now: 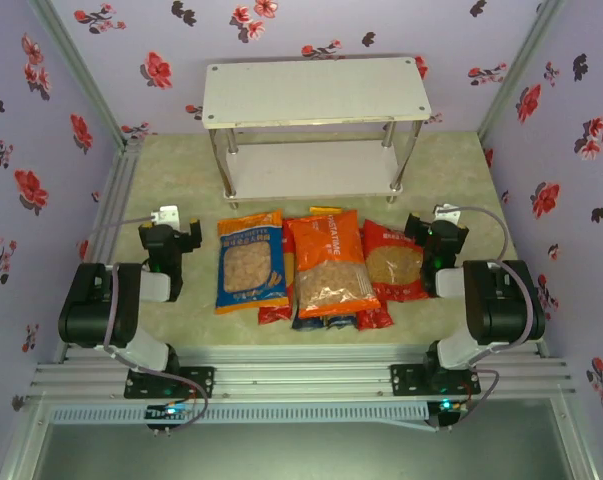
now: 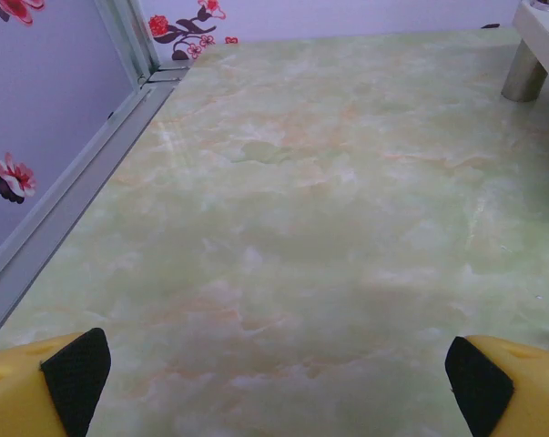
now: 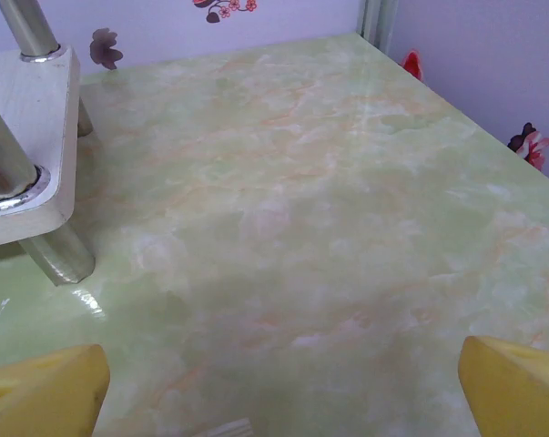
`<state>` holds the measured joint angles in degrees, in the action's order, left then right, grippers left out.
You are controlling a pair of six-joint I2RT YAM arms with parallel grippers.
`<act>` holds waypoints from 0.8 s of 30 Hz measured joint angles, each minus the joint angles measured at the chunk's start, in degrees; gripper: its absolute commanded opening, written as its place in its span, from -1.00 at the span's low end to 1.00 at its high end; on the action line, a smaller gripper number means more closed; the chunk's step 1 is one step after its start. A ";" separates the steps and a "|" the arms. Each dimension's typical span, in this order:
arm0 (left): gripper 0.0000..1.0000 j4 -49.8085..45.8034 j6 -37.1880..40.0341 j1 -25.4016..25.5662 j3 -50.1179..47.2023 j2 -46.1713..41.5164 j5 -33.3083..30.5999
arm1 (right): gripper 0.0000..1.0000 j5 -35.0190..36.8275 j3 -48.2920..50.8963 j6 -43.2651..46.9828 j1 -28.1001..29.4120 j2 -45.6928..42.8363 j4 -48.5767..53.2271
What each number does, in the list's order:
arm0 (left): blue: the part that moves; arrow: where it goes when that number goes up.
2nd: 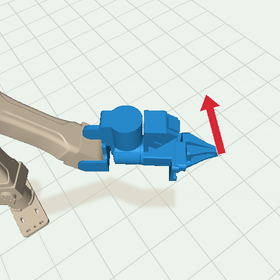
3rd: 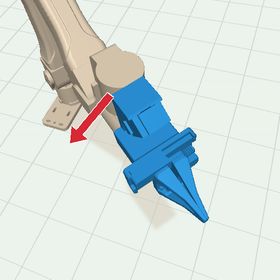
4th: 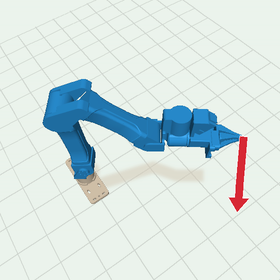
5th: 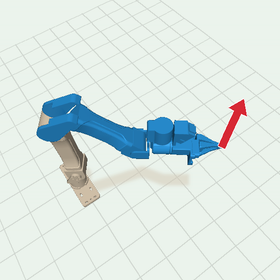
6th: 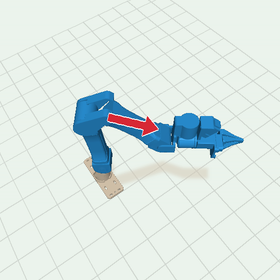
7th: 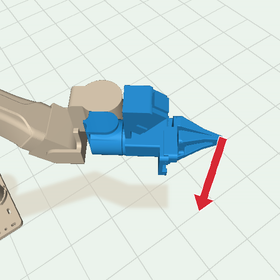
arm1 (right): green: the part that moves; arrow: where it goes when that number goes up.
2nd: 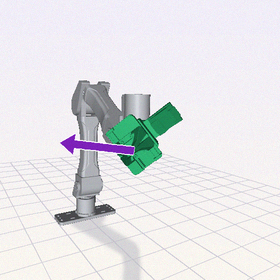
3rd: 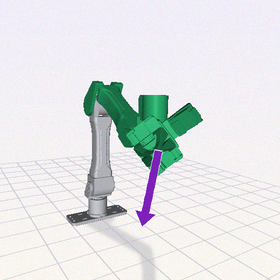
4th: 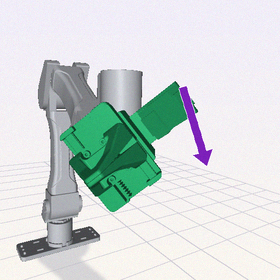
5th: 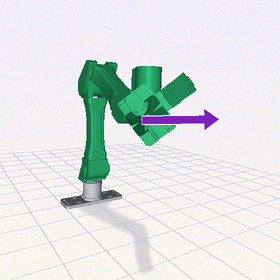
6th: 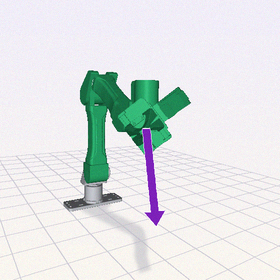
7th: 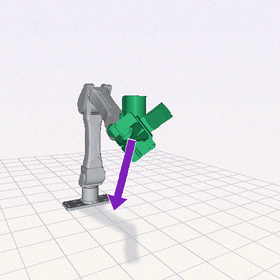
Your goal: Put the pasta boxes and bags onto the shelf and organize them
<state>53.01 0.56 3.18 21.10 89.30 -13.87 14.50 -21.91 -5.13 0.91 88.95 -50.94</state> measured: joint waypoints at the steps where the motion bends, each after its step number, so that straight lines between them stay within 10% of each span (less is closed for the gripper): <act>1: 0.99 0.00 0.00 0.00 0.00 0.00 0.00 | 0.98 0.00 0.00 0.00 0.00 0.00 0.00; 13: 0.99 -0.11 0.00 -0.07 0.00 0.00 0.04 | 0.79 -1.25 -2.10 -0.04 0.07 -1.27 6.60; 20: 0.07 -5.22 -0.15 -2.14 1.33 -0.96 5.14 | 0.53 -8.68 -10.91 -2.14 0.11 -11.72 24.72; 24: -0.02 -17.86 -0.17 -1.27 6.67 -8.24 5.49 | 0.60 -12.85 -12.76 -5.07 1.11 -20.04 33.24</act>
<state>35.16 0.38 1.91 27.77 81.06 -8.38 1.65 -34.68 -10.20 2.02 68.90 -17.69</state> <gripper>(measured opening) 0.501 0.792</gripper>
